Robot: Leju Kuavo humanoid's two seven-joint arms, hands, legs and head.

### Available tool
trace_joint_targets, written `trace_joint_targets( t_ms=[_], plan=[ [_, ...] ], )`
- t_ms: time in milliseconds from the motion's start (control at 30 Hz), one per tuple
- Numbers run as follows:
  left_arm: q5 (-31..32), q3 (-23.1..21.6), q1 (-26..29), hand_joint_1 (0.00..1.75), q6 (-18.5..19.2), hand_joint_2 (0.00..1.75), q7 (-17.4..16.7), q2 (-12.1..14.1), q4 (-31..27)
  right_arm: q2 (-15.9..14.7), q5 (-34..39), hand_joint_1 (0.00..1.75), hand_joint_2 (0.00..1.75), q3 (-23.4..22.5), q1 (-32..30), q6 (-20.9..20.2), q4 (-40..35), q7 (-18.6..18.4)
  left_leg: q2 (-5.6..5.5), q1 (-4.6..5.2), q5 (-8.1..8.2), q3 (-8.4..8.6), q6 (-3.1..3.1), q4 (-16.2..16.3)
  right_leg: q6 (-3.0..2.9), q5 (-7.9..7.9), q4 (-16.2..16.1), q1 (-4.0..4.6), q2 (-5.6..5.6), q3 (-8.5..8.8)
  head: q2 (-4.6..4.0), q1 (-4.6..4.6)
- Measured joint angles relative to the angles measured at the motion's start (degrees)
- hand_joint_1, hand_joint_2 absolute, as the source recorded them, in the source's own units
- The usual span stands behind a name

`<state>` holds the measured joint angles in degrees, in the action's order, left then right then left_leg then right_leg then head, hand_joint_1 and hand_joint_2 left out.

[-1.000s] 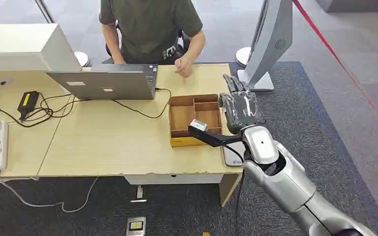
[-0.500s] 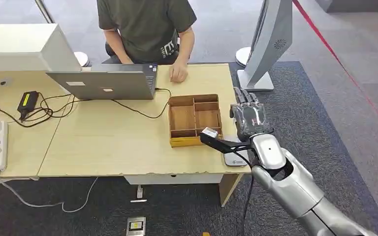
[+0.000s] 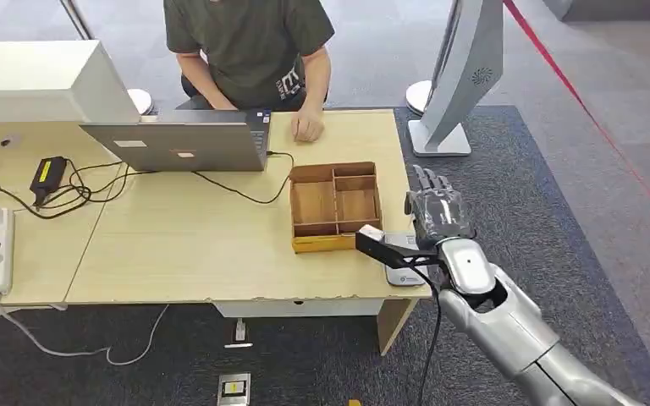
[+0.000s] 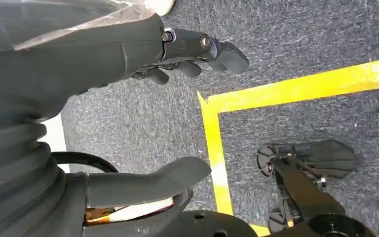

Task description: Pass the card to the sensor for recognition and then transmit it.

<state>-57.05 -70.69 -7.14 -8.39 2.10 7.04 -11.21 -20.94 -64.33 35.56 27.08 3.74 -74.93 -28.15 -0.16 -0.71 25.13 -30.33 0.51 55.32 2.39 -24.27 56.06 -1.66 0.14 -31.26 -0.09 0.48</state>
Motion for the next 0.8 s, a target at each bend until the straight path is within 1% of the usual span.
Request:
trace_joint_targets(
  t_ms=[233,800],
  plan=[
    [0.0,0.0,0.0,0.0,-0.6,1.75,-0.9,0.0,0.0,1.2,0.5,1.75,1.75,0.1,-0.1,1.8,3.5,1.0,0.0,0.0,0.0,-0.01,0.0,0.0,0.0,0.0,0.0,0.0,0.0,0.0,0.0,0.02],
    [-0.5,0.0,0.0,0.0,-0.7,1.75,-0.8,0.0,0.0,4.2,2.6,1.75,1.75,1.2,0.3,4.7,11.4,3.2,0.0,0.0,0.0,-0.02,0.0,0.0,0.0,0.0,0.0,0.0,0.0,-0.01,0.0,0.0]
  ],
)
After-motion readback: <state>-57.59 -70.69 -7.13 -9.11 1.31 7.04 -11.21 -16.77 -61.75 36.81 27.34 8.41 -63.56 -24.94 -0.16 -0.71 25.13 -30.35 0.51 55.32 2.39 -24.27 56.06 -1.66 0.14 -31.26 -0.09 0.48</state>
